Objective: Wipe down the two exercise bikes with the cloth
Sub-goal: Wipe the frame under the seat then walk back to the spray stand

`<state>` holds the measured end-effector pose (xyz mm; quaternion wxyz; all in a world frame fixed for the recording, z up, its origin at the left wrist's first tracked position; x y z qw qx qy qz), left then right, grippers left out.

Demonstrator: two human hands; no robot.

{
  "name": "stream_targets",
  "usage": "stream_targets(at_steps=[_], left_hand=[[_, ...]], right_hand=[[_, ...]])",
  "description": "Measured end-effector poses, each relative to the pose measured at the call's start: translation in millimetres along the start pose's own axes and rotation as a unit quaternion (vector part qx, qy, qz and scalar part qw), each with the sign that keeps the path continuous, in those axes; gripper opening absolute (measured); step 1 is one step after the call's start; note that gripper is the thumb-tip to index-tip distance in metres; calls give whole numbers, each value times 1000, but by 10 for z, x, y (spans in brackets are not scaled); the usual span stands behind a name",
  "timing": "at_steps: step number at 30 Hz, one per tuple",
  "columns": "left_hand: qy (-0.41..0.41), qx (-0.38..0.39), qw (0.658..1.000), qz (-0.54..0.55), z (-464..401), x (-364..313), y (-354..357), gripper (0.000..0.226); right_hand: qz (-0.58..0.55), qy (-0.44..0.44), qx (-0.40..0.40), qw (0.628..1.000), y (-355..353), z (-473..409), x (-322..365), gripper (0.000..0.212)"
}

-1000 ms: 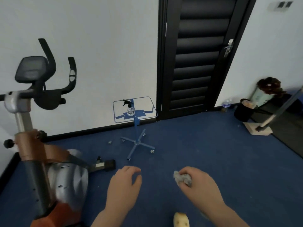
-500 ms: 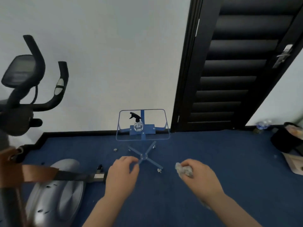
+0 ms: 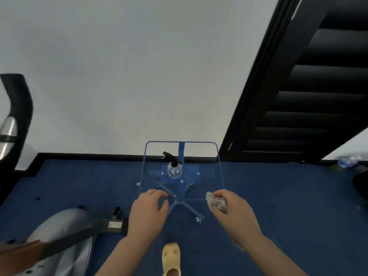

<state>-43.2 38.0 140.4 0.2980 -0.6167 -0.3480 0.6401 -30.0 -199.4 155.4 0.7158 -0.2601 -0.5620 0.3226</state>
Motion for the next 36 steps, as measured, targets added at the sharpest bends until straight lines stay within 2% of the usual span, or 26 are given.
stream_targets(at_steps=[4, 9, 14, 19, 22, 25, 27, 31, 36], left_hand=[[-9, 43, 999, -17, -565, 170, 164, 23], [-15, 82, 996, 17, -929, 313, 546, 22], [-70, 90, 993, 34, -1174, 632, 861, 23], [-114, 87, 989, 48, -1292, 955, 1053, 20], [-149, 65, 985, 65, -1348, 1166, 1063, 20], [-150, 62, 984, 67, -1358, 1253, 1093, 20], [-147, 58, 985, 68, -1344, 1268, 1077, 19], [-144, 62, 986, 62, -1335, 1273, 1034, 19], [-126, 60, 988, 72, -1380, 1150, 843, 20]], right_hand=[[6, 33, 20, 999, 304, -669, -12, 9], [3, 82, 57, 995, 748, -1363, -284, 13], [29, 73, 83, 993, 1245, -2135, -426, 21], [16, 35, 62, 997, 1689, -2733, -477, 27], [60, 3, 78, 995, 2036, -2890, -526, 46], [156, -13, 130, 979, 2397, -2839, -683, 61], [197, -23, 130, 971, 2476, -2806, -744, 67], [211, -24, 136, 968, 2437, -2768, -723, 74], [190, -3, 123, 974, 2043, -2634, -550, 79]])
Point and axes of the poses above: each hand's wrist, its own z-axis away from the middle knuckle, its own y-axis out of the palm, x = y × z, the point moved 9 cm from there along -z, towards the middle knuckle, and after that the axes turned 6 degrees about y, right-handed, at the moved point
